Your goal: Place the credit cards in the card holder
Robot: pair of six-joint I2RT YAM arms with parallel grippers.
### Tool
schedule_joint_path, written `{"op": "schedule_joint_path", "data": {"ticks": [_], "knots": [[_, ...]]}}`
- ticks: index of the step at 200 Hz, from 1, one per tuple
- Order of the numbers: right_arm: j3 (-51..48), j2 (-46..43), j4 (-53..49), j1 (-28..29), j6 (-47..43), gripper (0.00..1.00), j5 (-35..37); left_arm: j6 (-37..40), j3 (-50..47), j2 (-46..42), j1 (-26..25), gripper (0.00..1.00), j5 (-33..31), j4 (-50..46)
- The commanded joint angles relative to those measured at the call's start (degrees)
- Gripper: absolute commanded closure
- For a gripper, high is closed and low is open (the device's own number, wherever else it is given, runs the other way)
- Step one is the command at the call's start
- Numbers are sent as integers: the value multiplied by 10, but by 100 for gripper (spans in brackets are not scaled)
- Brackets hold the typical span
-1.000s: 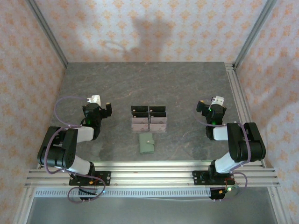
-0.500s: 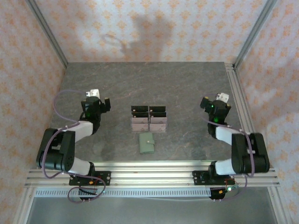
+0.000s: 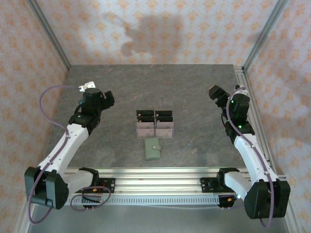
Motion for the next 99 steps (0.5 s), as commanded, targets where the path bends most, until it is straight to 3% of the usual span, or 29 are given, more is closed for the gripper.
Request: {"op": "schedule_joint_path", "data": {"ticks": [1, 22, 52, 99], "knots": [[23, 3, -166, 47, 22, 16, -105, -72, 10, -17, -20, 0, 70, -146], [5, -1, -197, 111, 42, 18, -102, -117, -14, -23, -42, 0, 124, -137], [-20, 16, -196, 227, 87, 19, -59, -172, -73, -26, -76, 0, 197, -53], [-22, 97, -188, 334, 108, 21, -16, -207, -114, 12, -127, 0, 234, 40]]}}
